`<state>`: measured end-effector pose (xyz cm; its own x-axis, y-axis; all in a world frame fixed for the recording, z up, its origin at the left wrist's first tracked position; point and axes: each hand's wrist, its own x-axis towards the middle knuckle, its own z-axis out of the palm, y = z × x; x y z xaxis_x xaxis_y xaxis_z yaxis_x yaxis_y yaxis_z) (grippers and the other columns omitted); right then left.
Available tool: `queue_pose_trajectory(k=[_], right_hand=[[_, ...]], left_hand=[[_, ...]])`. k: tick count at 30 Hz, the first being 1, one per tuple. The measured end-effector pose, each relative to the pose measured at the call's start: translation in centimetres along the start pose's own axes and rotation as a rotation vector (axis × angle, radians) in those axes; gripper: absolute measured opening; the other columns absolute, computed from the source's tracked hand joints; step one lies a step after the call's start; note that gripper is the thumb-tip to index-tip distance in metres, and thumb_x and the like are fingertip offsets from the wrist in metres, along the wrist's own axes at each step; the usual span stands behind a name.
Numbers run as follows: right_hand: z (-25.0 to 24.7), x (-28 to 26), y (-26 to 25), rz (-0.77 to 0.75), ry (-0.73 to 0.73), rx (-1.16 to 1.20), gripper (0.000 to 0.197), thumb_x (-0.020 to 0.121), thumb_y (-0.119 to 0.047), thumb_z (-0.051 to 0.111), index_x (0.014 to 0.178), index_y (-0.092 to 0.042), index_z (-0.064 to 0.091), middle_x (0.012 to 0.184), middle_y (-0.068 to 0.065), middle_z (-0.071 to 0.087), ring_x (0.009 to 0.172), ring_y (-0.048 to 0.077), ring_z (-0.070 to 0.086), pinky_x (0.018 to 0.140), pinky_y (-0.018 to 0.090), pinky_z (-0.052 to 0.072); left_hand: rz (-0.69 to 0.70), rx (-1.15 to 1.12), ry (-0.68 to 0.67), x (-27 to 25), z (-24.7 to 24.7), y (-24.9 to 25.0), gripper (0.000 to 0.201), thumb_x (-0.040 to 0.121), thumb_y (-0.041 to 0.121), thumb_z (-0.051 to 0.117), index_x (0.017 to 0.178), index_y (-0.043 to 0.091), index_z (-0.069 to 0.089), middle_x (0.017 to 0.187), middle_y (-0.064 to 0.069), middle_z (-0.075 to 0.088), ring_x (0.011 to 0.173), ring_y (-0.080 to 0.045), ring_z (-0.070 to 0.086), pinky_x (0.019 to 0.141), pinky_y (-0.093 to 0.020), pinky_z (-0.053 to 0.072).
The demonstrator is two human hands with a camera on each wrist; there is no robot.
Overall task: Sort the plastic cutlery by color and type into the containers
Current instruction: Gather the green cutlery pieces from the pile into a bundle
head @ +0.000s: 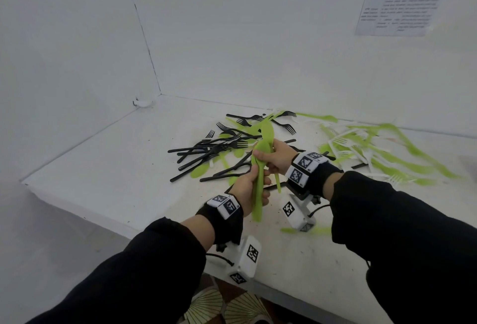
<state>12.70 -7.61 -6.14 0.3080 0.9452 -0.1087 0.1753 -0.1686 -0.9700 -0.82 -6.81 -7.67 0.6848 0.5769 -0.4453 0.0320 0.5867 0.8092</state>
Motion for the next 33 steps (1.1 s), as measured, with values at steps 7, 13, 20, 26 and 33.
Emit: queue_pose_trajectory(k=[7,13,20,26,33], right_hand=[[0.2,0.1,-0.1,0.0,-0.026,-0.099,0.023,0.082,-0.026,0.069,0.094,-0.013,0.056,0.063,-0.003,0.053,0.039,0.002,0.045,0.041,0.019,0.036],[1.0,-0.3,-0.5,0.041,-0.103,0.184,0.009,0.096,-0.012,0.047,0.09,-0.015,0.053,0.054,0.001,0.052,0.036,0.006,0.045,0.041,0.017,0.036],[2.1,-1.1,-1.8,0.053,0.065,-0.059,0.012,0.094,-0.024,0.051,0.095,-0.016,0.043,0.065,0.001,0.041,0.049,0.011,0.035,0.044,0.022,0.026],[3.6,-1.5,-1.0,0.184,0.12,-0.219,0.034,0.098,-0.009,0.035,0.066,-0.019,0.041,0.066,0.001,0.041,0.054,0.012,0.04,0.051,0.023,0.037],[5.8,-2.2,-0.5,0.037,0.306,-0.27,0.04,0.081,-0.026,0.069,0.116,-0.01,0.06,0.089,0.007,0.065,0.087,0.019,0.063,0.088,0.035,0.052]], left_hand=[[0.026,-0.012,-0.026,0.5,0.5,-0.1,0.051,0.095,0.059,0.025,0.071,0.018,0.043,0.046,0.006,0.036,0.034,-0.011,0.029,0.04,-0.012,0.027],[0.042,-0.021,-0.03,0.9,-0.1,0.0,0.046,0.099,0.052,0.024,0.068,0.02,0.038,0.042,0.008,0.036,0.031,-0.009,0.029,0.039,-0.01,0.025],[0.08,-0.003,-0.007,1.6,-1.4,0.0,0.04,0.101,0.044,0.028,0.072,0.019,0.038,0.043,0.008,0.036,0.031,-0.01,0.03,0.04,-0.01,0.026],[0.19,0.002,0.152,2.0,-2.2,0.7,0.034,0.103,0.039,0.026,0.083,0.018,0.045,0.063,0.001,0.036,0.037,-0.011,0.032,0.043,-0.019,0.029],[0.155,0.014,0.107,2.2,-2.9,0.6,0.058,0.102,0.044,0.017,0.087,0.018,0.066,0.068,0.0,0.069,0.046,-0.013,0.058,0.049,-0.028,0.039]])
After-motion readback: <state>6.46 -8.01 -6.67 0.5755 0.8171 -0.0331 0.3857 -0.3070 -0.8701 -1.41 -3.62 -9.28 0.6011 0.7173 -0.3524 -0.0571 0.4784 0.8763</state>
